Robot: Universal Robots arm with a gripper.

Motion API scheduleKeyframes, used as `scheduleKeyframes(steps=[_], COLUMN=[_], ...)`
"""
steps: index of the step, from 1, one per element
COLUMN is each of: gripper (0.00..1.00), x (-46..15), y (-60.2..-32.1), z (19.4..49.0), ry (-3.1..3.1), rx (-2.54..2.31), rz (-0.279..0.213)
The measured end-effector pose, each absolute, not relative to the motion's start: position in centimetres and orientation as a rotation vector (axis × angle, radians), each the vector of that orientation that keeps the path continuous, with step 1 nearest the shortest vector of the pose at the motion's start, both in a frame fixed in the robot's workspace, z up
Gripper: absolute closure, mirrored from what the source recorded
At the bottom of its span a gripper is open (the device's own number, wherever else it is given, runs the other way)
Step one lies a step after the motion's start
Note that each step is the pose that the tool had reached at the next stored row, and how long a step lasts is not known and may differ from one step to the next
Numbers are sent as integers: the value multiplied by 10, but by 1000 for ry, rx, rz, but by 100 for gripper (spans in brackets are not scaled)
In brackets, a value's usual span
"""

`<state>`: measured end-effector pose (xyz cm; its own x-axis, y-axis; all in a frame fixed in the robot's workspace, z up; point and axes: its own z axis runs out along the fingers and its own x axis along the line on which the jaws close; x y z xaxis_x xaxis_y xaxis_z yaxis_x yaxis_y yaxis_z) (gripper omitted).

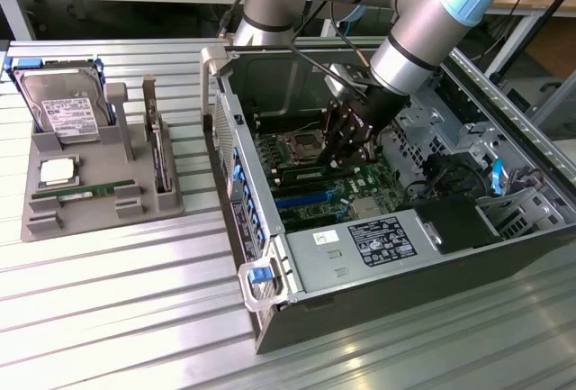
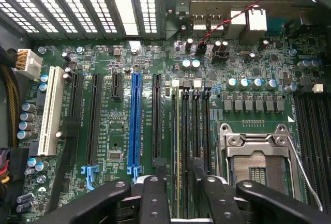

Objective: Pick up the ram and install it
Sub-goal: 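Insert the ram into the slot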

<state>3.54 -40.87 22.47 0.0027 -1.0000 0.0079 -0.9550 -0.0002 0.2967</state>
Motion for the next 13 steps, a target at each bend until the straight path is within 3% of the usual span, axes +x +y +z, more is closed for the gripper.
scheduleKeyframes(steps=[10, 11, 13], gripper=[70, 83, 89], x=[35, 35, 35], y=[-404, -402, -402], z=[262, 266, 277], ry=[-2054, -2052, -2052], rx=[2056, 2053, 2051], rz=[-300, -295, -291])
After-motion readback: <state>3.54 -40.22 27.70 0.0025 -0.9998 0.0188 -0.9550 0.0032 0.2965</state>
